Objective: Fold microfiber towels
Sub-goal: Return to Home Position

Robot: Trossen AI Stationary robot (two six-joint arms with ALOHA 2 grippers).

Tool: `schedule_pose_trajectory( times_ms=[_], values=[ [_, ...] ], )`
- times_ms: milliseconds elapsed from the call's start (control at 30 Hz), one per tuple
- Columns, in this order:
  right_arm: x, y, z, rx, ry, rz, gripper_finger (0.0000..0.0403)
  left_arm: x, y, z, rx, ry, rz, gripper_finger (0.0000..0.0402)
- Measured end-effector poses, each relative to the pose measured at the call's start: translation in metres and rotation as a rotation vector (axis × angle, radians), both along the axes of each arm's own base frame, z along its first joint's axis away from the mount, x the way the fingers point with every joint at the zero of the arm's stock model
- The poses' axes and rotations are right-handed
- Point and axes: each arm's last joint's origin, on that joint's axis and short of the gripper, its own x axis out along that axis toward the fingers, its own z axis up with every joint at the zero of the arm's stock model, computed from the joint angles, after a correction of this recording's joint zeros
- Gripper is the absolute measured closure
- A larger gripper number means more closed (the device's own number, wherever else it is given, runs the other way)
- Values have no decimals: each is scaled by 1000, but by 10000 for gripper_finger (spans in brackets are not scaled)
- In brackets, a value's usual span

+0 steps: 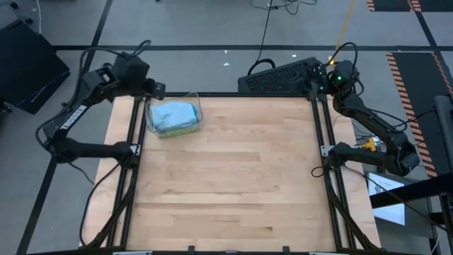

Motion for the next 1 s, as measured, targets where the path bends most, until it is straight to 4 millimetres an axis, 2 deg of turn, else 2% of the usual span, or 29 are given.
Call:
schedule_pose_trajectory(
  times_ms=[200,367,567,733,833,1000],
  values=[
    [-4,6,8,-213,-47,14,401,0,-17,21,51,-190,-175,378],
    [-10,14,15,-281,-69,3,402,16,-32,27,126,-214,-294,397],
    [-19,32,26,-381,-117,-42,402,32,-49,33,249,-242,-372,399],
    [-23,53,34,-533,-157,-99,403,53,-59,31,316,-362,-433,399],
    [-24,64,32,-550,-135,-154,403,66,-67,20,328,-393,-491,400],
    [-23,79,26,-599,-67,-189,403,86,-84,-14,300,-410,-591,400]
  ],
)
